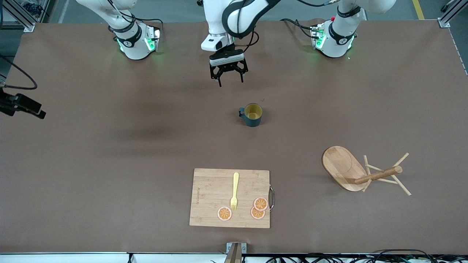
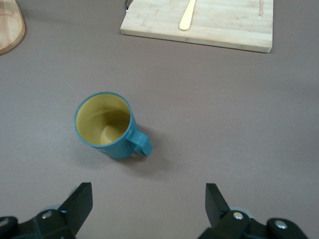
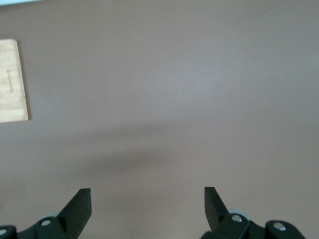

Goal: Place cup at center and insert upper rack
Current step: 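Retract the right gripper while the left gripper moves above the mug, then lower the left gripper onto the teal mug's handle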

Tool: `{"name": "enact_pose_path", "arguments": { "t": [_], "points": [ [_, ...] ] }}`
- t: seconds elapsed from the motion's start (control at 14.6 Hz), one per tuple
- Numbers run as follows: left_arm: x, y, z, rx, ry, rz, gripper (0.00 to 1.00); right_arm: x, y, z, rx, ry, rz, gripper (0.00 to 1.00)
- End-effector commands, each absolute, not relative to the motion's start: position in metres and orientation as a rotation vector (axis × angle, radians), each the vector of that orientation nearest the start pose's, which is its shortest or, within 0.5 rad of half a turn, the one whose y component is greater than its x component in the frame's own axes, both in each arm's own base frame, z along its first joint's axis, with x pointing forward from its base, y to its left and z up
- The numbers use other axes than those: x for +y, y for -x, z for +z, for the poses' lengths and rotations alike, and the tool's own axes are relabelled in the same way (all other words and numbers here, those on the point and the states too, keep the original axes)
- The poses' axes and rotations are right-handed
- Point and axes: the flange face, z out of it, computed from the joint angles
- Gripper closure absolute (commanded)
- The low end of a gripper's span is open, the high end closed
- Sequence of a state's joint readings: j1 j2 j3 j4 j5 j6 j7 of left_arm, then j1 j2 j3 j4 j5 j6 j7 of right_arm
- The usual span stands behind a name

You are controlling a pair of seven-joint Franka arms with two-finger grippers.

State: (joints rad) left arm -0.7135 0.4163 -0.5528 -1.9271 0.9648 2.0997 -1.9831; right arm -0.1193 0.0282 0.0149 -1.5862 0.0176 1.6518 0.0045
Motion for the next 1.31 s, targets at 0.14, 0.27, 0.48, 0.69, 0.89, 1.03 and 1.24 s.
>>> {"name": "enact_pose_path", "arguments": {
  "t": [0.14, 0.27, 0.48, 0.69, 0.89, 1.03, 1.24],
  "points": [
    [-0.563, -0.222, 0.221, -0.216, 2.907, -1.134, 0.01, -0.064, -0.553, 0.608, 0.066, 3.138, -0.087, 0.00],
    [-0.563, -0.222, 0.211, -0.171, 2.908, -1.206, 0.01, -0.061, -0.554, 0.608, 0.069, 3.137, -0.090, 0.00],
    [-0.564, -0.218, 0.207, -0.130, 2.905, -1.228, 0.02, -0.057, -0.554, 0.613, 0.055, 3.148, -0.089, 0.00],
    [-0.563, -0.216, 0.199, -0.105, 2.893, -1.232, 0.02, -0.058, -0.553, 0.613, 0.060, 3.149, -0.074, 0.00],
    [-0.561, -0.210, 0.187, -0.084, 2.871, -1.225, 0.02, -0.057, -0.553, 0.614, 0.057, 3.149, -0.072, 0.00],
    [-0.559, -0.212, 0.183, -0.063, 2.837, -1.258, 0.02, -0.056, -0.554, 0.614, 0.053, 3.148, -0.069, 0.00],
    [-0.551, -0.214, 0.168, -0.064, 2.754, -1.278, 0.05, -0.054, -0.554, 0.614, 0.050, 3.148, -0.072, 0.00]
  ]
}}
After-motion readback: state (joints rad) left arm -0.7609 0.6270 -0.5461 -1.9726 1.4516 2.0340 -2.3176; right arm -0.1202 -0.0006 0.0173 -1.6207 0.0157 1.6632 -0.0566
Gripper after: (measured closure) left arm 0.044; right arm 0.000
